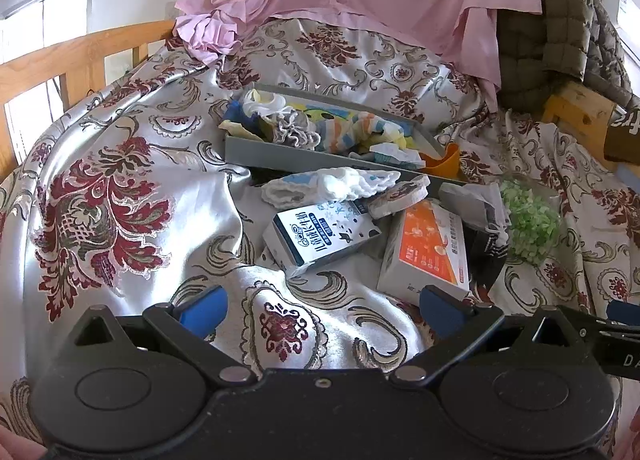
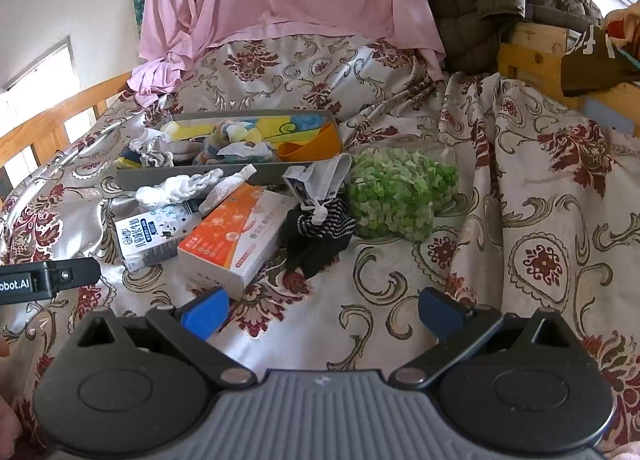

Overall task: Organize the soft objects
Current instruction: 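Grasp the gray face mask with the left tool while the right approaches the striped sock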

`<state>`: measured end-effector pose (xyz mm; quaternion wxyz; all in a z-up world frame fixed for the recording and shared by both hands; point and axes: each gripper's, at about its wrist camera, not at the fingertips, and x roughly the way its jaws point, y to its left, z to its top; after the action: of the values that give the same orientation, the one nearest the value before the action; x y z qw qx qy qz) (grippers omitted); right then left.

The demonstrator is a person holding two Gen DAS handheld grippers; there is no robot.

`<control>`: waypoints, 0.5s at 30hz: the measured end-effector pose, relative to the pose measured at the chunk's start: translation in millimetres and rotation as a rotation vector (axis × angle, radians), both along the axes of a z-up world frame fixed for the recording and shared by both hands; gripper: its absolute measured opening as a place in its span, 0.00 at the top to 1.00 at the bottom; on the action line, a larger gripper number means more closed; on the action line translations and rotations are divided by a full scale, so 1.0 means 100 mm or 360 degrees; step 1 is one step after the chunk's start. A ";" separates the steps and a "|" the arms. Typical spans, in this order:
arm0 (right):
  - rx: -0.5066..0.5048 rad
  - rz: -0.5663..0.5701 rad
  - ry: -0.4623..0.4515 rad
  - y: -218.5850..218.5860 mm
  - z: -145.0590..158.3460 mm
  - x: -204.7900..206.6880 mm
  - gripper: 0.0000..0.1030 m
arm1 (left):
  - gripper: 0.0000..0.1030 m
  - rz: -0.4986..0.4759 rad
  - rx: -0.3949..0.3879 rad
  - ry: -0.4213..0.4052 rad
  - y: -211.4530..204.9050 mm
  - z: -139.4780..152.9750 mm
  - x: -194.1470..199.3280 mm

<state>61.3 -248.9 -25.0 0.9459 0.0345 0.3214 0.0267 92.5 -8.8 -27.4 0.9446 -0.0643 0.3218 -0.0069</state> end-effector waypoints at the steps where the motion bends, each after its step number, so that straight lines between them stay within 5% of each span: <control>1: 0.0005 -0.0002 0.0007 -0.01 0.00 0.01 0.00 | 0.01 0.0003 -0.0002 0.0003 0.00 0.00 0.01; 11: 0.0053 -0.0025 0.0047 -0.18 0.00 0.26 0.00 | 0.01 -0.0070 -0.0003 0.0036 -0.07 0.09 0.24; 15: 0.0203 0.0081 0.0098 -0.32 -0.02 0.49 0.00 | 0.01 -0.0158 0.0015 0.0000 -0.18 0.19 0.42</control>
<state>110.6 -280.9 -27.3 0.9305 0.0873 0.3487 0.0699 134.0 -26.4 -8.8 0.9434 -0.0438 0.3247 -0.0523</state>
